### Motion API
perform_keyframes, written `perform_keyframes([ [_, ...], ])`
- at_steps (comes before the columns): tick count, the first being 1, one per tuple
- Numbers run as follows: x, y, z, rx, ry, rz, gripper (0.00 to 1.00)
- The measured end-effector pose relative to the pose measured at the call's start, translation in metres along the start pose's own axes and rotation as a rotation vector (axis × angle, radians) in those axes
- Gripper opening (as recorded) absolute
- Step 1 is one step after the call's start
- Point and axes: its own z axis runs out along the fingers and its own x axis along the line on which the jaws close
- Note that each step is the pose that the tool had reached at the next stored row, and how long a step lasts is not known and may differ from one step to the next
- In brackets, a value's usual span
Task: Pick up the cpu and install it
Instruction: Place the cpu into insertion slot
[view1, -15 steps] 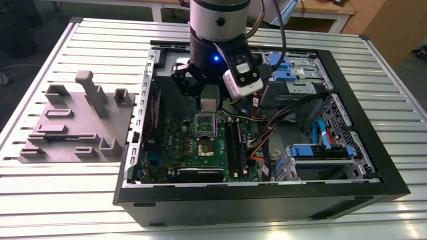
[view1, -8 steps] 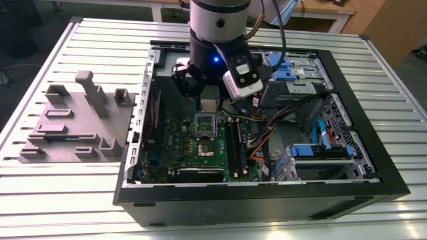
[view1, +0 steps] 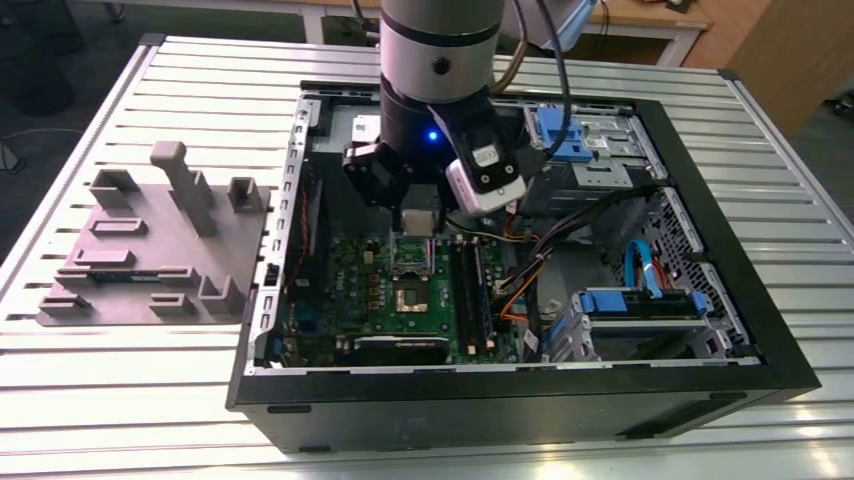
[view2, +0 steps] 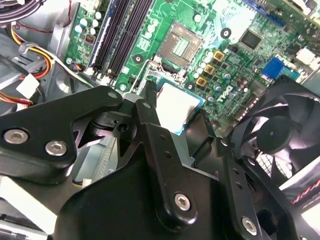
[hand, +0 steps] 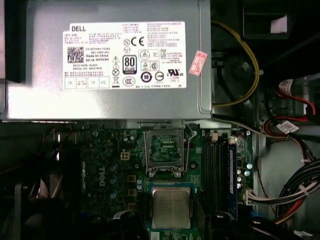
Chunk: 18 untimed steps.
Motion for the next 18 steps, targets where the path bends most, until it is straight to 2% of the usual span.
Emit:
perform_keyframes([
  [18,-0.0001,-0.0015,0.0011,0.0006,0.0000,0.000,0.47],
])
